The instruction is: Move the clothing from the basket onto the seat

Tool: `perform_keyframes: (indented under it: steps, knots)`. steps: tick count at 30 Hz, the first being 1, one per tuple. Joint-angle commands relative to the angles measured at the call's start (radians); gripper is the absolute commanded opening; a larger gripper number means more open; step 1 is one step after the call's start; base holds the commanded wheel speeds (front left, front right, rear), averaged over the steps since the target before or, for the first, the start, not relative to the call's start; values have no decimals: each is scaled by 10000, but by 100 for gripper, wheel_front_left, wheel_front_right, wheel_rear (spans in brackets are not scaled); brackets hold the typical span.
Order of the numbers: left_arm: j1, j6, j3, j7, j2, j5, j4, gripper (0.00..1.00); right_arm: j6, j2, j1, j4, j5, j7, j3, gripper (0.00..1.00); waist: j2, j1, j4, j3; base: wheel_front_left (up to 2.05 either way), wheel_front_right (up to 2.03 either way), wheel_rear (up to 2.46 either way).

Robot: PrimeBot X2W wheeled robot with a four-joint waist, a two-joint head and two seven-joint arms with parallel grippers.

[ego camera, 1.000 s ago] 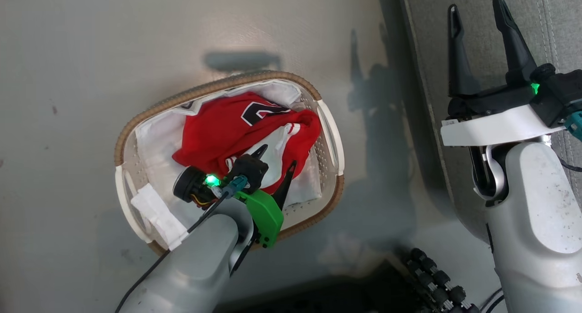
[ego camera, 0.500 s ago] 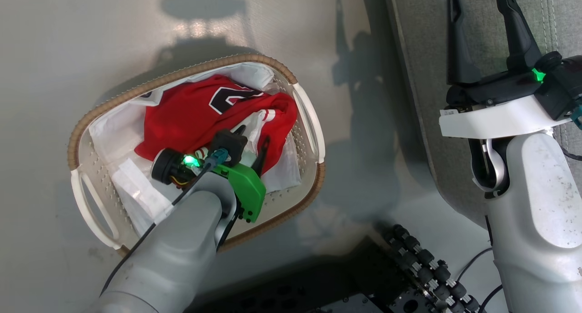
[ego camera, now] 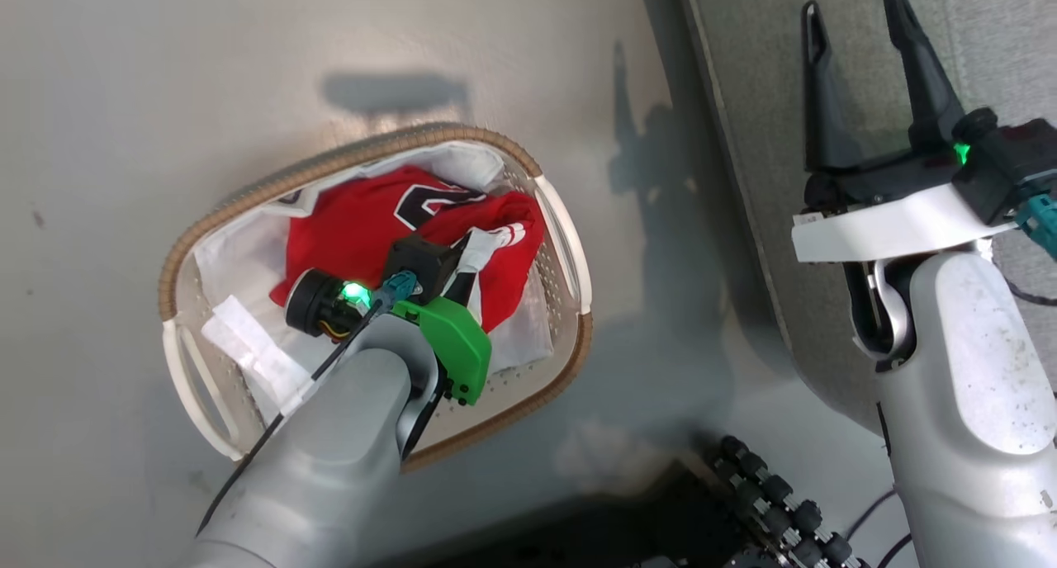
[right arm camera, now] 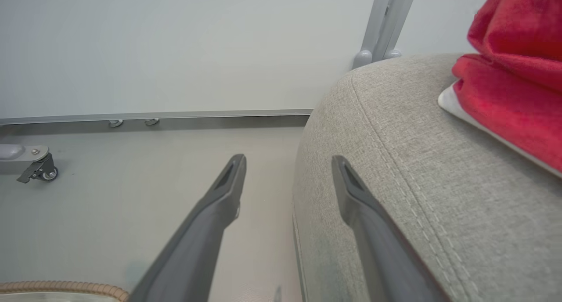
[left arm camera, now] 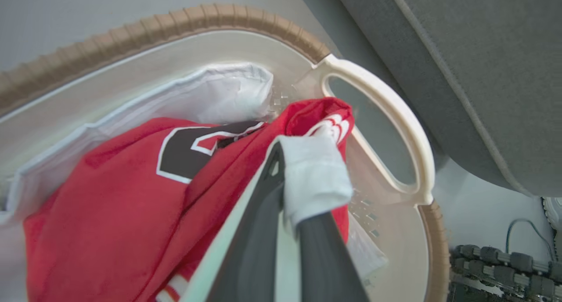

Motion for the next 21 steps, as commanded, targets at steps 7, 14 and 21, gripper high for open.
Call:
perform_keyframes:
  steps: [7,14,21]
  knots:
    - [1225,-79,1060,13,320,664,-1333,0,-12,-33,787,418,-218,-20,-62,100,0,-1,543,-2213,0,0,0]
    - [2656,-171,2086,12,494,1391,-2818,0,-10,-34,1628,833,-444,-20,-152,100,0,-1,954,-4115,0,0,0]
    - [3708,-288,2858,5,821,2232,-4272,0,-12,-34,2540,1081,-682,-20,-343,100,0,-1,1384,-5796,0,0,0]
